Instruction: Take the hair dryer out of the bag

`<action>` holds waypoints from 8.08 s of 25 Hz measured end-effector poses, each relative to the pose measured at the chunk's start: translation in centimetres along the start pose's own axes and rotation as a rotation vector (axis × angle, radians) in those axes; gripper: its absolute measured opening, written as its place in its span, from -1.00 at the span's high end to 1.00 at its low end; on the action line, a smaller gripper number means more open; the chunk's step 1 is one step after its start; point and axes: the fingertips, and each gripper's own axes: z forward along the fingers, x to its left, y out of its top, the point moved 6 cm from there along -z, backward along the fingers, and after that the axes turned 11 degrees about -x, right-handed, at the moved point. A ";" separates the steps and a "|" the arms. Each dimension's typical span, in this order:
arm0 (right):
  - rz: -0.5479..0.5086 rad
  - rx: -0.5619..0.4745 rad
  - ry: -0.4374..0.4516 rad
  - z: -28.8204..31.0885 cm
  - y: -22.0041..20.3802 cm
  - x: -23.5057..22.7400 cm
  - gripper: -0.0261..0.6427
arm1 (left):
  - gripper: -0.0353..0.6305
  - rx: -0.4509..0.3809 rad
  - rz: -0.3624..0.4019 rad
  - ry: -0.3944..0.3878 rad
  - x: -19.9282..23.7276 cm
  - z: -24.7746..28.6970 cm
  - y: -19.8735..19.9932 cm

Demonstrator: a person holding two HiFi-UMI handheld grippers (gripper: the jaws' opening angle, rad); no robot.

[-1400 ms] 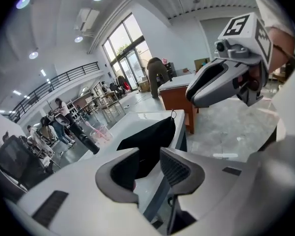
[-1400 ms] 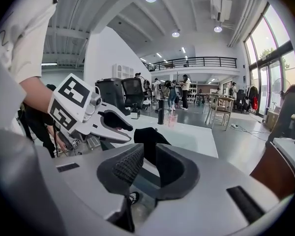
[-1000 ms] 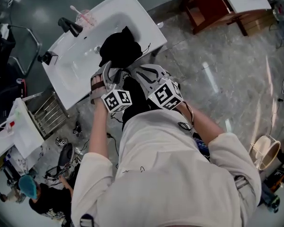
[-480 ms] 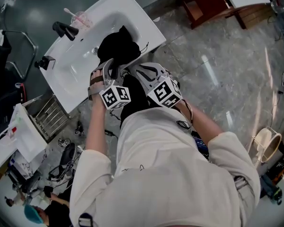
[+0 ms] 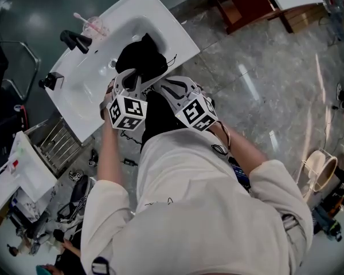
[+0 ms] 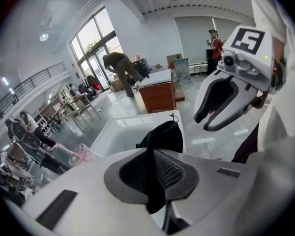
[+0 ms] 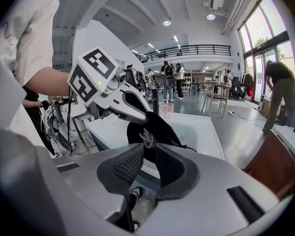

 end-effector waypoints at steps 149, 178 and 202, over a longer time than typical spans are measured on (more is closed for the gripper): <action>0.827 0.784 0.281 15.1 0.0 -8.0 0.38 | 0.76 -0.026 -0.635 -0.090 10.7 5.3 -13.5; -0.015 0.890 0.409 20.5 -1.0 -1.3 0.38 | 0.76 0.097 -0.695 0.082 13.0 0.4 -19.1; 1.095 0.908 0.385 20.3 -2.4 -3.0 0.39 | 0.79 0.105 -0.490 0.071 11.5 1.8 -17.8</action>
